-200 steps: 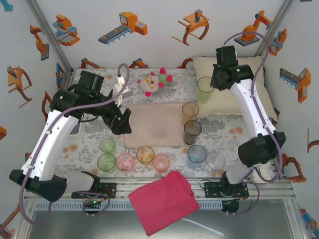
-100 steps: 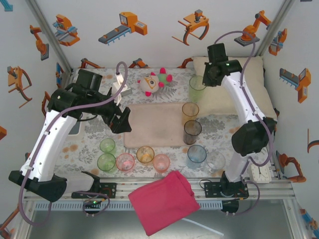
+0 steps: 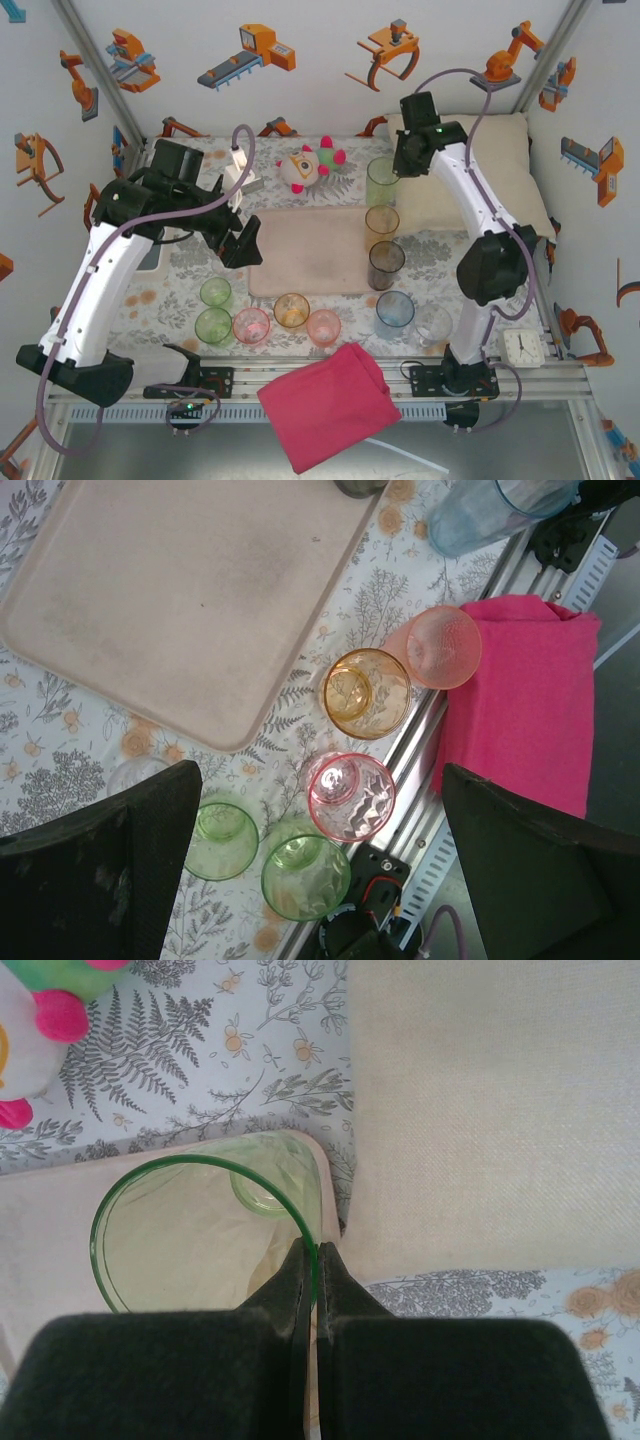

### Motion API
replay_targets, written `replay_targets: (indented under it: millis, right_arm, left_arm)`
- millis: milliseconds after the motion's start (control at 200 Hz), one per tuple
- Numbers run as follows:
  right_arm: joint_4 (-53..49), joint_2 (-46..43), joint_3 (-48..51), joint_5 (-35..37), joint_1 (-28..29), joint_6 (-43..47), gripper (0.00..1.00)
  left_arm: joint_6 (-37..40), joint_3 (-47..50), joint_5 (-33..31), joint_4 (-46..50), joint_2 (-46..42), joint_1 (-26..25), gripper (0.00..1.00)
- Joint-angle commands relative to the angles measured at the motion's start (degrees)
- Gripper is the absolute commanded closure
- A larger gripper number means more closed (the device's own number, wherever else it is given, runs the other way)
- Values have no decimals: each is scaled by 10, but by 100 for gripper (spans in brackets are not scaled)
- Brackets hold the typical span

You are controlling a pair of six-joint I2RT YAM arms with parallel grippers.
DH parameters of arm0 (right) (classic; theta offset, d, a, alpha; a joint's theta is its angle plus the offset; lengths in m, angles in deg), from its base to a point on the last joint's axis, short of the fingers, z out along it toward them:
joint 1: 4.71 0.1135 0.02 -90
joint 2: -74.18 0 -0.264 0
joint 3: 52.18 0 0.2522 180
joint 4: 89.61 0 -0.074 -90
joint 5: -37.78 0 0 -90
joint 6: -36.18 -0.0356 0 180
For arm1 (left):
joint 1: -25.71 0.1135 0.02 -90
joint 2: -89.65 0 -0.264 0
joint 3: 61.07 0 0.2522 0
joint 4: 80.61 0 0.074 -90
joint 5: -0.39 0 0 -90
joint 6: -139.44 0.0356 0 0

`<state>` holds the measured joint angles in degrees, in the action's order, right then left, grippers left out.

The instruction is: Place the glasses into the tray

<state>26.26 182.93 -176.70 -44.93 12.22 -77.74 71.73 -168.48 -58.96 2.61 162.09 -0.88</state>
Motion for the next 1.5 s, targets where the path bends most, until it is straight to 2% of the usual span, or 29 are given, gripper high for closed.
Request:
replay_targets:
  millis: [0,1497]
  right_arm:
    - [31,3,1,-11,7,-16,100]
    - [71,13,105,-18,18,-26,100]
  left_arm:
    - [14,-1,-2,11,-12,-2,3]
    - [18,12,-9,9,-19,-2,3]
